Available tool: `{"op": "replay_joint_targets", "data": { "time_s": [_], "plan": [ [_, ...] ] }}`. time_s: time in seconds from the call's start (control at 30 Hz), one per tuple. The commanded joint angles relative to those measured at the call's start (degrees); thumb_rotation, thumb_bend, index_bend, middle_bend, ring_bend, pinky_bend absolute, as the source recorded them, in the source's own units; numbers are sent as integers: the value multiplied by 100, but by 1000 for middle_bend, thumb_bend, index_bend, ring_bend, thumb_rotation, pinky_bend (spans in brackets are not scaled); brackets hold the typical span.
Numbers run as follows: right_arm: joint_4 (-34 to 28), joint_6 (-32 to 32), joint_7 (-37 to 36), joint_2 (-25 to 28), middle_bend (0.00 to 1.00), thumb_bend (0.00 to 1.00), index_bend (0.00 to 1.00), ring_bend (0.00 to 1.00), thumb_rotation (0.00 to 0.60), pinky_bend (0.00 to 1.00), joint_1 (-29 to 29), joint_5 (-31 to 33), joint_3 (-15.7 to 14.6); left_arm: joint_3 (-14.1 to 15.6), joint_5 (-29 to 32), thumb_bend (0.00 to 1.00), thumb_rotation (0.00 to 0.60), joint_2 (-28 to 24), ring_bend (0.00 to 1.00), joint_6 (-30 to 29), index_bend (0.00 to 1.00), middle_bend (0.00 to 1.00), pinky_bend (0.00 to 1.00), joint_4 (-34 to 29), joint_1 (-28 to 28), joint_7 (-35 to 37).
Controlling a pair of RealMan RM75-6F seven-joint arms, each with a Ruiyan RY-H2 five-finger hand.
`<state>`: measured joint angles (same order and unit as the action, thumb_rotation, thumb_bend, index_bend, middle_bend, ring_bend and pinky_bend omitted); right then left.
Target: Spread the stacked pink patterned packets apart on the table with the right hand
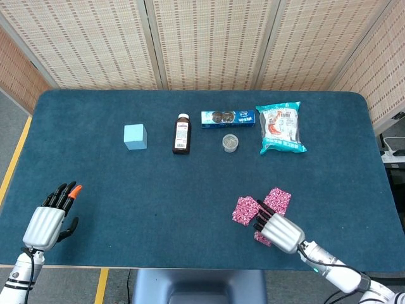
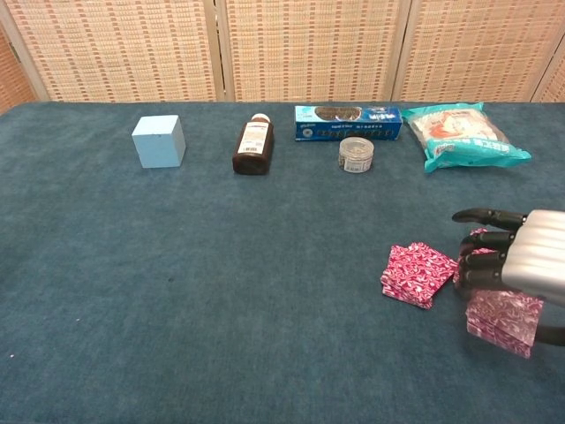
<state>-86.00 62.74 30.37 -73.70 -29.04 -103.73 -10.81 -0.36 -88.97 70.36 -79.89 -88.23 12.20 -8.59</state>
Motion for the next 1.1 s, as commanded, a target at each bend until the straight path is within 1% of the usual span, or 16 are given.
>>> {"op": "replay_joint_targets", "data": {
  "time_s": [0.03,0.1,0.13,0.2,0.23,0.27,0.33,0.37,0.4,0.47,0.57,0.7,0.8,0.9,1.03,1.1],
  "plan": [
    [7,-116,111,-84,435,196,575,207,600,0,29,-63,-56,3,-4,434,600,5,0,-2,0,0,213,4,-2,1],
    [37,-160,131,-141,435,196,565,207,600,0,32,-82,-59,3,-6,434,600,7,0,-7,0,0,214,8,-5,3],
    [61,-167,125,-176,435,196,540,207,600,0,34,-103,-58,4,-8,435,600,8,0,-9,0,0,214,10,-6,9],
    [89,-197,118,-210,415,196,433,202,600,0,36,-128,-65,-6,1,435,600,1,0,-1,0,0,214,7,0,16],
    [81,-217,113,-214,382,196,344,190,600,0,36,-127,-68,-7,6,435,600,-1,0,5,0,0,214,9,2,19],
    [69,-235,104,-215,328,196,232,167,600,0,34,-129,-70,-8,8,435,600,-4,0,10,0,0,214,11,4,22],
    [30,-293,108,-194,250,197,90,128,600,0,32,-104,-70,-7,8,435,600,0,0,18,0,0,214,16,7,20],
    [-1,-322,144,-176,202,197,29,102,600,0,43,-67,-63,-7,8,434,600,2,0,17,0,0,214,18,7,21],
    [-39,-359,187,-151,166,197,3,83,600,0,52,-24,-55,-8,9,434,600,3,0,14,0,0,214,20,5,21],
    [-139,-415,268,-86,123,196,0,52,600,0,80,73,-34,-10,7,434,600,2,0,5,0,0,214,16,2,24],
    [-272,-379,344,27,92,196,0,19,600,0,149,169,-7,-9,3,434,600,0,0,-4,0,0,215,12,-2,22],
    [-508,-84,272,235,50,197,0,0,600,0,329,300,59,-6,-4,435,600,-2,0,-10,0,0,215,5,-5,23],
    [-692,337,12,419,38,197,0,0,600,0,541,364,104,-6,-16,436,600,-7,0,-28,0,0,215,-3,-11,30],
    [-815,932,-183,559,26,197,0,0,600,0,881,507,198,-6,-29,435,600,-11,0,-47,0,0,215,-6,-17,47],
    [-905,1636,-352,669,24,196,0,0,600,0,1416,870,310,-6,-42,436,600,-11,0,-55,0,0,215,-1,-17,60],
    [-901,1856,-451,681,24,196,0,0,600,0,1631,1069,352,-3,-49,436,600,-9,0,-50,0,0,215,1,-14,59]
  ]
}}
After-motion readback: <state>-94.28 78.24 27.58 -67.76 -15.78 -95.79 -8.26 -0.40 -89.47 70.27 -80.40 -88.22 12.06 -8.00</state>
